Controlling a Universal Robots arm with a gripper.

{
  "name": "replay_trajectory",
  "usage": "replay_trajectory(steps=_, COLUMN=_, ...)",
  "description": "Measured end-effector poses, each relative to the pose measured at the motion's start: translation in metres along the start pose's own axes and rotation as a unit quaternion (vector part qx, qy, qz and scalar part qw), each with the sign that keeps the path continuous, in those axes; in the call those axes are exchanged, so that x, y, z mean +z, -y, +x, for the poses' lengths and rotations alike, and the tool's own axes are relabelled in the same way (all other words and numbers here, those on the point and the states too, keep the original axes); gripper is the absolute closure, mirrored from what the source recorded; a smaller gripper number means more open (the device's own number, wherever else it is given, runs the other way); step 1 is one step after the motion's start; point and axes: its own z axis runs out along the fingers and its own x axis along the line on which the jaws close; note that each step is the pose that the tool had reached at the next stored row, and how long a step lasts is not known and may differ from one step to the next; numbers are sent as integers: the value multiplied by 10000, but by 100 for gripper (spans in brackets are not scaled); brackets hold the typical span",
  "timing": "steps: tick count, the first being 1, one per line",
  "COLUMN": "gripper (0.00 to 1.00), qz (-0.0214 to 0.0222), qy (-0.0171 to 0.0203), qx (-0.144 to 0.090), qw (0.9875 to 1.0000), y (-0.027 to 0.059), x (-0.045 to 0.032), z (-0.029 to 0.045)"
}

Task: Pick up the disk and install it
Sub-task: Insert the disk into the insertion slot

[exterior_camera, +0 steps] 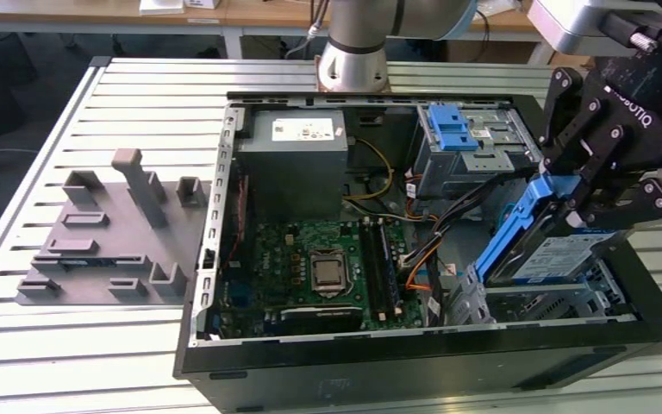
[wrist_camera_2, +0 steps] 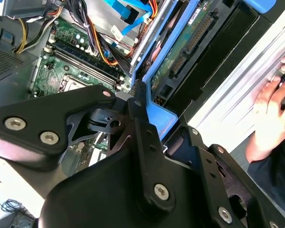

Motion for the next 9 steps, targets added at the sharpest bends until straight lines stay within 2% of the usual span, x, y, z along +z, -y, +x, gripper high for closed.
replay_trajectory(steps=9, gripper=64, qz=0, qy=0, qx=0, qw=10000, y=1, x=54, z=0)
